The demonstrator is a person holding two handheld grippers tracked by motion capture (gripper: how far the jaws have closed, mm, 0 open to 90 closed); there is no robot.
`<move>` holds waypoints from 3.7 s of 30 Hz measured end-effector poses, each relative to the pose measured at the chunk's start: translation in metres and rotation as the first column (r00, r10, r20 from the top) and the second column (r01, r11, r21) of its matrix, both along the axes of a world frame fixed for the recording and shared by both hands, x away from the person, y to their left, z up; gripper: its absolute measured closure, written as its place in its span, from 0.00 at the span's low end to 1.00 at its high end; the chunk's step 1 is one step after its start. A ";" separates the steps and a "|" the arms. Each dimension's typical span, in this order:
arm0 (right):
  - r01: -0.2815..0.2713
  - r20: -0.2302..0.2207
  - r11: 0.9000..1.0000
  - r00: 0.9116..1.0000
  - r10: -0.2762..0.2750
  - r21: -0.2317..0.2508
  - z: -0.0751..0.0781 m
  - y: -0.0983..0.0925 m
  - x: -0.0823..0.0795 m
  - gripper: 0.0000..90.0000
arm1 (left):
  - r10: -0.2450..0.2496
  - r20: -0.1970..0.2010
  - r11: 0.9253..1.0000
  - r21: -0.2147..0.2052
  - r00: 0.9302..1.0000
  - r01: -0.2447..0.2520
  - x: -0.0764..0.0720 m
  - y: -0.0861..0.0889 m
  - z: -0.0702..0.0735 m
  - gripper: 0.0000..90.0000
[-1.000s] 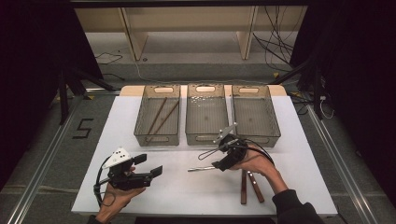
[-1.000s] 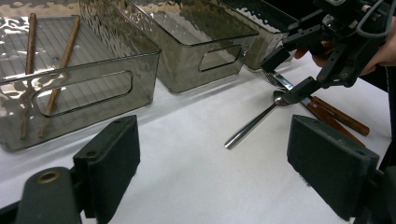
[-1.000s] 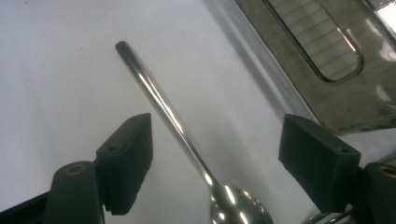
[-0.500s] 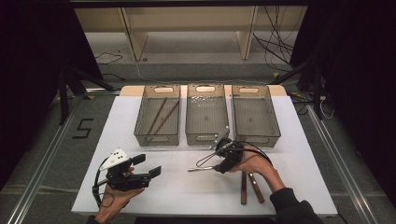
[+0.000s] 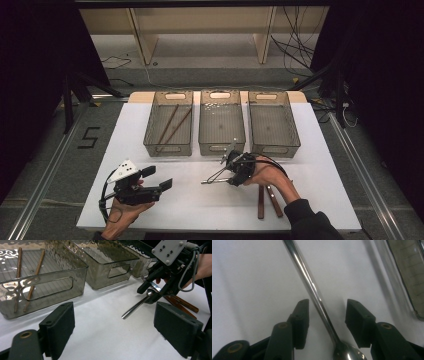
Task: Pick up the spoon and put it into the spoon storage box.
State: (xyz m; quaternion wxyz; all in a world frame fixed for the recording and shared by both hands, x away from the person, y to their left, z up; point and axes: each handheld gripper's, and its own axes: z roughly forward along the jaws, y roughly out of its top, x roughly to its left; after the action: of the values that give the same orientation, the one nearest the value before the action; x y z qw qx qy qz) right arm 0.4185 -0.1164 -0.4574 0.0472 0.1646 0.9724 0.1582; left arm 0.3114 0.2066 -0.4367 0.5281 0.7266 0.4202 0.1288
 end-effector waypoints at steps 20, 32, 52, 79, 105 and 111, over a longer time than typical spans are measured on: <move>-0.056 -0.049 0.995 0.997 0.052 -0.081 0.000 0.011 0.003 0.81 | -0.006 0.001 1.000 -0.001 1.000 0.006 0.000 -0.001 0.000 0.19; -0.116 -0.067 0.984 0.992 0.107 -0.138 0.002 0.019 0.001 0.92 | -0.008 0.002 1.000 0.001 1.000 0.008 0.000 -0.001 0.000 0.19; -0.108 -0.045 0.987 0.994 0.104 -0.116 0.007 0.020 0.000 0.96 | -0.001 0.003 1.000 0.003 1.000 0.001 0.000 -0.001 0.000 0.19; 0.156 0.026 0.933 0.985 -0.173 0.325 0.080 -0.019 0.030 0.96 | 0.013 0.007 1.000 -0.016 1.000 -0.013 0.000 0.002 0.000 0.19; 0.288 0.086 0.844 0.928 -0.363 0.453 0.112 -0.018 0.066 0.96 | 0.028 0.032 0.999 -0.025 0.999 -0.027 0.000 0.005 -0.001 0.19; 0.318 0.084 0.827 0.913 -0.399 0.464 0.111 -0.019 0.076 0.96 | 0.028 0.033 0.999 -0.024 0.999 -0.027 0.000 0.005 -0.001 0.19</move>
State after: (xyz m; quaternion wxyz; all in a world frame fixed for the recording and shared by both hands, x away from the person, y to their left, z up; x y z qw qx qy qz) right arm 0.4941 -0.1355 -0.3462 0.1241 0.3363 0.8545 0.3760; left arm 0.3118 0.2117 -0.4375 0.5415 0.7123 0.4229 0.1433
